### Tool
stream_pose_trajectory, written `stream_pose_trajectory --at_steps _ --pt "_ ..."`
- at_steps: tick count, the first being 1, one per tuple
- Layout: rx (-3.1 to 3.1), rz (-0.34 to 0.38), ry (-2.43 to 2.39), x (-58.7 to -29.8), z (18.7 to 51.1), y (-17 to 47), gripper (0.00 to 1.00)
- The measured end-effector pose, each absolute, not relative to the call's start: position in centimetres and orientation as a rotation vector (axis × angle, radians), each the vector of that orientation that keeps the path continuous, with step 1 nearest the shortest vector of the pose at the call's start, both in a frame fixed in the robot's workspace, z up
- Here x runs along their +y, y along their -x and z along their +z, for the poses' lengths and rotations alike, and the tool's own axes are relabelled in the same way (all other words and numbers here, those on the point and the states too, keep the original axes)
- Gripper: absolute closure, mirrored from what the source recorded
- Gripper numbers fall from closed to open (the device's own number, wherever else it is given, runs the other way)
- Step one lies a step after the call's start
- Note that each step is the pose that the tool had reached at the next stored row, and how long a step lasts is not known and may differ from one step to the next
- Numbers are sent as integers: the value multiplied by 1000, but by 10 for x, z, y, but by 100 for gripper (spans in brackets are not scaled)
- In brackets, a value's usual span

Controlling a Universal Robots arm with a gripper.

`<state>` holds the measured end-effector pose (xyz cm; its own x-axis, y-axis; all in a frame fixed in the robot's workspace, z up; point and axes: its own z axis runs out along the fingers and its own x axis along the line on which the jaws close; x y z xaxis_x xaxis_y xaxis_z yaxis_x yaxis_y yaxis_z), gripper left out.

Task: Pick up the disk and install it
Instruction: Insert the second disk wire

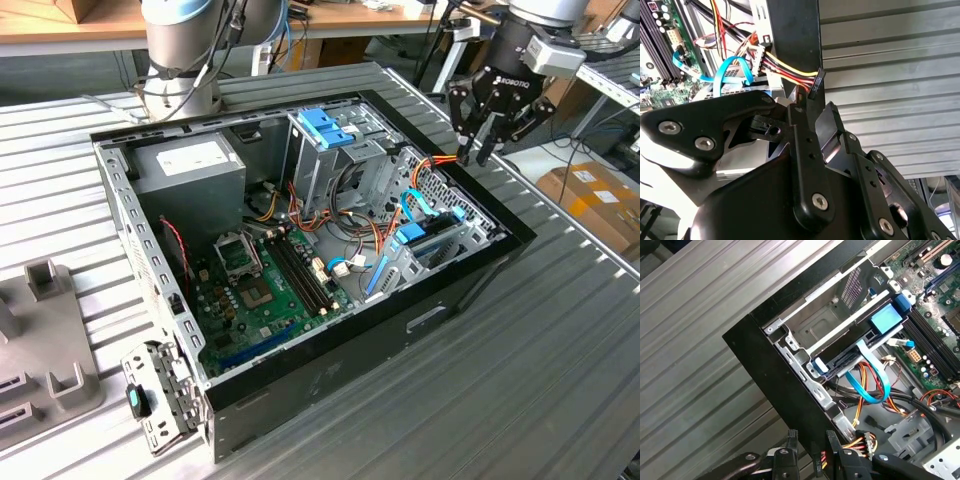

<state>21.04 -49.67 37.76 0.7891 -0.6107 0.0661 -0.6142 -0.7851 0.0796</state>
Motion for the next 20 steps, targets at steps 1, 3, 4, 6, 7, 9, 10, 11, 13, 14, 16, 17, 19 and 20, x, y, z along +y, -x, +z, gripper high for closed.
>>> stream_pose_trajectory --at_steps 1,3,4,6,7,9,10,11,13,14,16,17,19,20 --pt "-988 56 -2879 -495 378 -210 64" --pt "-988 56 -2879 -492 377 -211 64" --pt "-988 56 -2879 -491 377 -211 64" --pt "-988 56 -2879 -487 375 -213 64" --pt "-987 58 -2876 -485 375 -215 64" --pt "-981 65 -2859 -478 373 -218 64" --pt "-976 69 -2844 -476 373 -220 64" --pt "-974 69 -2840 -476 373 -220 64" --pt "-972 73 -2832 -476 373 -220 64" --pt "-971 75 -2830 -476 373 -220 64" --pt "-970 75 -2829 -476 373 -220 64" --pt "-970 75 -2828 -476 373 -220 64" --pt "-968 74 -2827 -476 373 -220 64" --pt "-967 74 -2827 -476 373 -220 64"
